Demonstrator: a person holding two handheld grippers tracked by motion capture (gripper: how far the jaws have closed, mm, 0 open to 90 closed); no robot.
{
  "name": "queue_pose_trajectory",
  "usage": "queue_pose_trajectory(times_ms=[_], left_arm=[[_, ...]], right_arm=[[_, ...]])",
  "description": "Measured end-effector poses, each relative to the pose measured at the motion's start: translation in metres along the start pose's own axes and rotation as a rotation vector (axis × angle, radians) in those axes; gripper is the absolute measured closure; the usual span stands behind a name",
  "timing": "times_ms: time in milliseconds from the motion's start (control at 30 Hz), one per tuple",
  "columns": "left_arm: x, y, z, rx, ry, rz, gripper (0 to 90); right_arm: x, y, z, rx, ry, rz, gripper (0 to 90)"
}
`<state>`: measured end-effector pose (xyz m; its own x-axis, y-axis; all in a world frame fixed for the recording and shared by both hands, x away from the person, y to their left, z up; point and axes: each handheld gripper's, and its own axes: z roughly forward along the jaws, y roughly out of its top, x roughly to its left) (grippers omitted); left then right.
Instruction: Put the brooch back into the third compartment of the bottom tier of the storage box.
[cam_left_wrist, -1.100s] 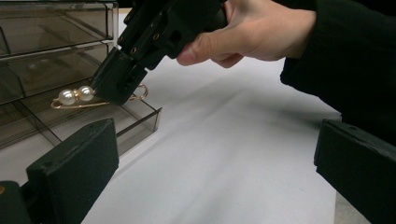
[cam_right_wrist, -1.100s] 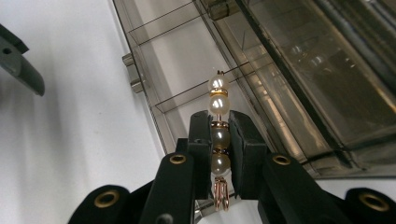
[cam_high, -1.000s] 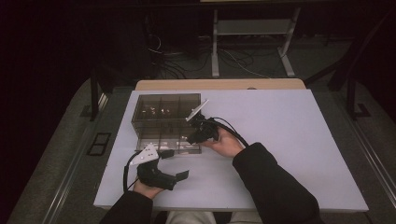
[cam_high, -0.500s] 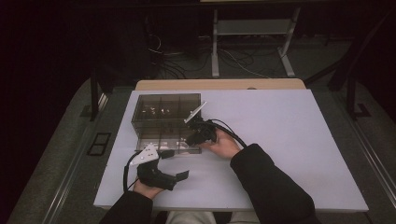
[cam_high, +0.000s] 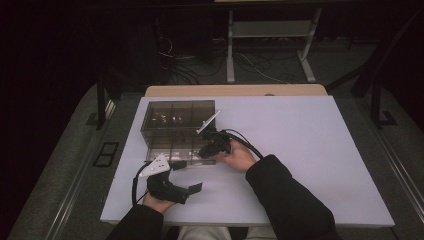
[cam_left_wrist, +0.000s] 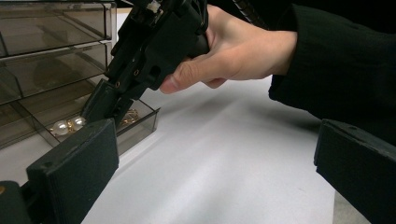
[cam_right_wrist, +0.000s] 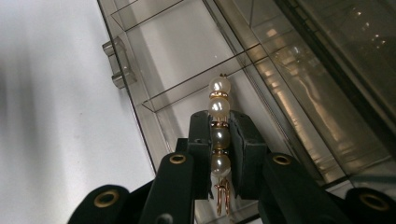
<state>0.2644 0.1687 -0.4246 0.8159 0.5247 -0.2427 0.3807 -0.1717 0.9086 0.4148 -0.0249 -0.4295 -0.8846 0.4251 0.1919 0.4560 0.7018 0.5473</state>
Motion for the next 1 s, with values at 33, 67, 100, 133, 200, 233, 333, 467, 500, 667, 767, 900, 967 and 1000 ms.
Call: queue_pose_trajectory(times_ms=[33, 67, 100, 133, 200, 233, 333, 467, 500, 667, 767, 900, 967, 1000], left_arm=[[0.000, 0.000, 0.000, 0.000, -0.001, 0.000, 0.0], [0.000, 0.000, 0.000, 0.000, -0.001, 0.000, 0.0], [0.000, 0.000, 0.000, 0.000, -0.001, 0.001, 0.0], [0.000, 0.000, 0.000, 0.000, -0.001, 0.001, 0.0], [0.000, 0.000, 0.000, 0.000, -0.001, 0.000, 0.0], [0.000, 0.000, 0.000, 0.000, -0.001, 0.000, 0.0], [0.000, 0.000, 0.000, 0.000, -0.001, 0.000, 0.0], [0.000, 0.000, 0.000, 0.000, -0.002, 0.004, 0.0], [0.000, 0.000, 0.000, 0.000, -0.002, 0.001, 0.0], [0.000, 0.000, 0.000, -0.001, -0.002, 0.000, 0.0], [0.000, 0.000, 0.000, 0.000, -0.002, 0.000, 0.0], [0.000, 0.000, 0.000, 0.000, -0.001, 0.005, 0.0], [0.000, 0.000, 0.000, 0.000, -0.002, 0.001, 0.0], [0.000, 0.000, 0.001, -0.001, -0.002, -0.001, 0.0]], right_arm=[[0.000, 0.000, 0.000, 0.001, 0.001, 0.000, 78.5], [0.000, 0.000, 0.000, 0.001, 0.000, 0.000, 78.1], [0.000, 0.000, 0.000, 0.001, 0.000, 0.001, 77.9], [0.001, 0.000, 0.000, -0.002, -0.001, -0.002, 77.6], [0.002, 0.000, 0.000, -0.006, 0.003, -0.008, 73.3], [0.003, 0.001, -0.001, -0.008, 0.001, -0.014, 72.6], [0.008, 0.002, -0.004, -0.016, 0.002, -0.027, 70.8], [0.014, 0.004, -0.012, -0.023, -0.003, -0.046, 68.1], [0.016, 0.004, -0.014, -0.026, -0.005, -0.048, 67.4], [0.022, 0.004, -0.027, -0.043, -0.015, -0.071, 62.3], [0.025, 0.003, -0.035, -0.052, -0.021, -0.085, 58.9], [0.027, 0.000, -0.044, -0.057, -0.031, -0.089, 54.3], [0.028, -0.002, -0.048, -0.062, -0.035, -0.089, 51.5], [0.028, -0.003, -0.050, -0.065, -0.034, -0.088, 50.2]])
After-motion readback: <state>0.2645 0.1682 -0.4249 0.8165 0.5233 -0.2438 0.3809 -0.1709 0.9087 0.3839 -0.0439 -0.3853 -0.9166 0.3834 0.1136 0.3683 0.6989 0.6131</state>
